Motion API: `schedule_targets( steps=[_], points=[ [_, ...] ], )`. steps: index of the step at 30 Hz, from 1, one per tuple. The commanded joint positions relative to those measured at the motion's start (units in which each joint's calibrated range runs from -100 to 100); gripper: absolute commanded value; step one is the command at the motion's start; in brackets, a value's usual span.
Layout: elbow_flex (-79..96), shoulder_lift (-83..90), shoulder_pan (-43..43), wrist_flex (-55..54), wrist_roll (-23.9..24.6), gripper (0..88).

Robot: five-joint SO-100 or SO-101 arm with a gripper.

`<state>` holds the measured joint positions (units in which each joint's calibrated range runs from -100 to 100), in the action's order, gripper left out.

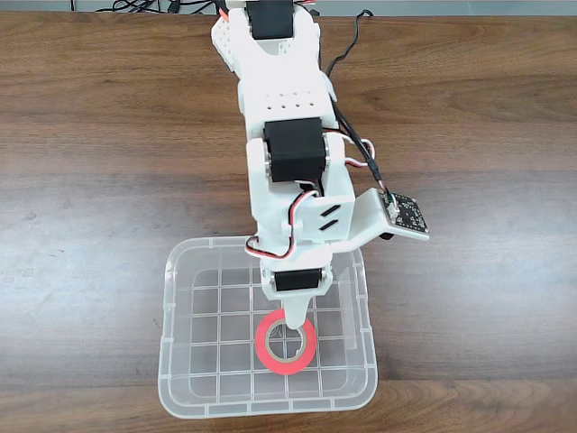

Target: Grab the tape and place it in the box.

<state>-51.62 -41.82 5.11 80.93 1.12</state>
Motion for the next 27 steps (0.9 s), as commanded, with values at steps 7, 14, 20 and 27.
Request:
schedule_targets(
  steps=[7,14,20,27],
  points=[
    [-4.49,2.64,-0.50,0.40,-0.07,15.6],
    [-4.66,3.12,-0.50,2.12,-0.12,15.5],
    [-4.75,6.90,-0.57,9.22,0.25,1.8],
    [-4.57,18.33,1.33,18.98,0.83,1.3]
  ],
)
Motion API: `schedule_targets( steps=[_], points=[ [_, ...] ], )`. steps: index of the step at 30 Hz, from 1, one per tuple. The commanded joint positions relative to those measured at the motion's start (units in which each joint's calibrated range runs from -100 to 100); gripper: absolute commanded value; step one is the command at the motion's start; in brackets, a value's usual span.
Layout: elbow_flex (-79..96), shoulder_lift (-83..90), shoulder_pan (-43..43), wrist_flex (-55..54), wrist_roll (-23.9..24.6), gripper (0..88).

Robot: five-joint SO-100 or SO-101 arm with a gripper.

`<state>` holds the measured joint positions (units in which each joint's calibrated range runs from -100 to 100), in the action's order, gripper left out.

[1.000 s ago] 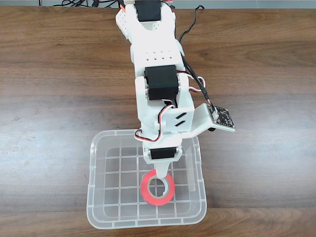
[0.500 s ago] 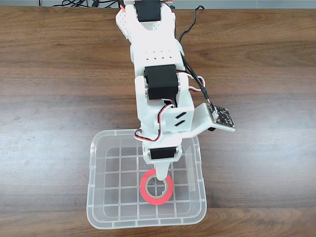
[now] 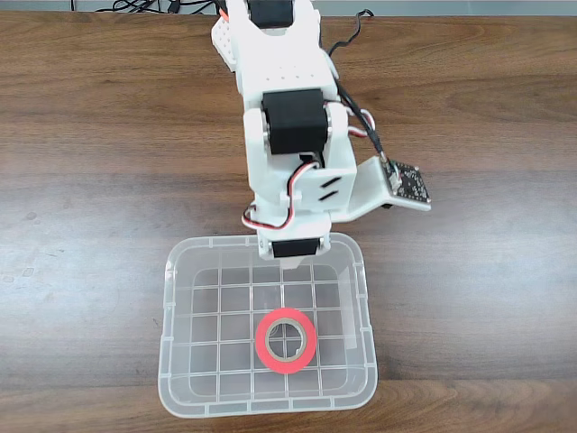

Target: Grab the tape and place it in the box.

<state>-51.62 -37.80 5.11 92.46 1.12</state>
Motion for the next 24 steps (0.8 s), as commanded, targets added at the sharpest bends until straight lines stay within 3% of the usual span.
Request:
schedule_targets(
  steps=[1,12,24],
  points=[
    [-3.70,15.84,1.69,7.54,1.04,1.3],
    [13.30,40.94,2.21,7.54,1.09,1.3],
    [65.07,80.12,2.86,3.26,0.09,1.3]
  ],
)
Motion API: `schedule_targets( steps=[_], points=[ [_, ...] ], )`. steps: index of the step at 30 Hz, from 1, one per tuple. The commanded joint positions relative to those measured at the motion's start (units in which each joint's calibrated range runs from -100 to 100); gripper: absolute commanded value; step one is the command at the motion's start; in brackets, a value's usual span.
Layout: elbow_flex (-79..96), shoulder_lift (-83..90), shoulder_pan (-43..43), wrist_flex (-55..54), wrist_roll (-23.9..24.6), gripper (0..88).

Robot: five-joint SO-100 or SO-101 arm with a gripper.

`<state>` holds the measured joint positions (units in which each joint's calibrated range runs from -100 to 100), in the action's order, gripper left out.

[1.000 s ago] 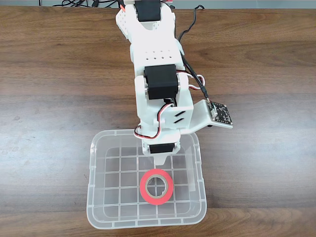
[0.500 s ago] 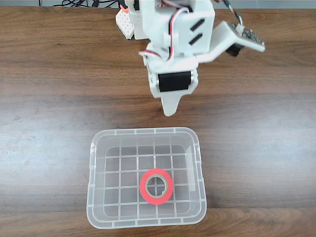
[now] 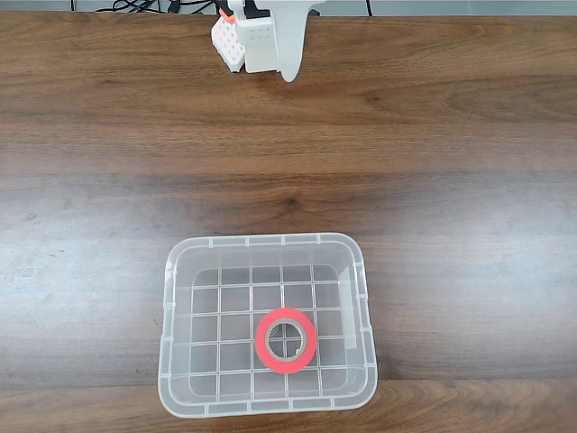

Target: Grab the tape and place it in the box.

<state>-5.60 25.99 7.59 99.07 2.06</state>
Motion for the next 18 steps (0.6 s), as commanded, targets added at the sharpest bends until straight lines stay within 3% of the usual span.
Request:
schedule_targets(
  steps=[1,9,18],
  points=[
    [24.04,19.22,0.39,-5.49,-1.69,1.3],
    [62.32,38.04,-0.05,-26.38,-3.85,2.1],
    [87.81,57.59,-0.35,-32.37,-1.80,1.3]
  ],
)
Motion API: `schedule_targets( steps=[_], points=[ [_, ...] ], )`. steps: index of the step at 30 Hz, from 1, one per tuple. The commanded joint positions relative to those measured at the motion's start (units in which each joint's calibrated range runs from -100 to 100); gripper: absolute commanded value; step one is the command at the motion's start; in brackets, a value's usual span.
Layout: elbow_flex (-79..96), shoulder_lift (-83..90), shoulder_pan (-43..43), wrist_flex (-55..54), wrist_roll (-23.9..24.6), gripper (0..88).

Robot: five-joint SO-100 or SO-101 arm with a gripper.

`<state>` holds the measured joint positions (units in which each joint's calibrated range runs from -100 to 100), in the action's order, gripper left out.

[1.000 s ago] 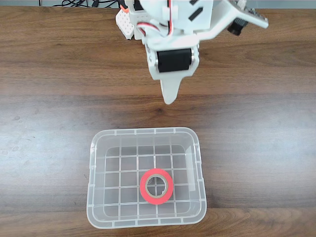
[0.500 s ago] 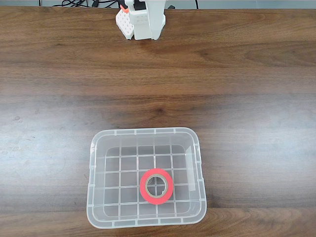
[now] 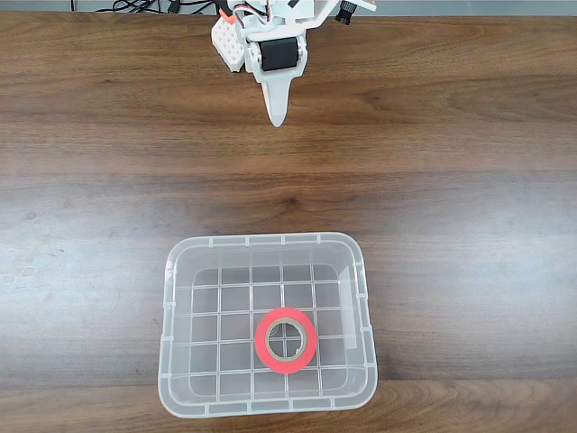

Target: Grab the tape and place it in the box.

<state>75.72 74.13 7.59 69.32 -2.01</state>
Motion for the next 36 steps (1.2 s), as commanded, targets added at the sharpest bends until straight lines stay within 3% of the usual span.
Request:
schedule_targets(
  steps=[1,11,36],
  points=[
    [7.72,11.31,-0.35,-2.63,3.54,1.3],
    [19.02,24.66,-2.32,-1.69,3.17,1.3],
    [21.04,24.82,-4.00,-1.69,3.17,1.6]
  ],
)
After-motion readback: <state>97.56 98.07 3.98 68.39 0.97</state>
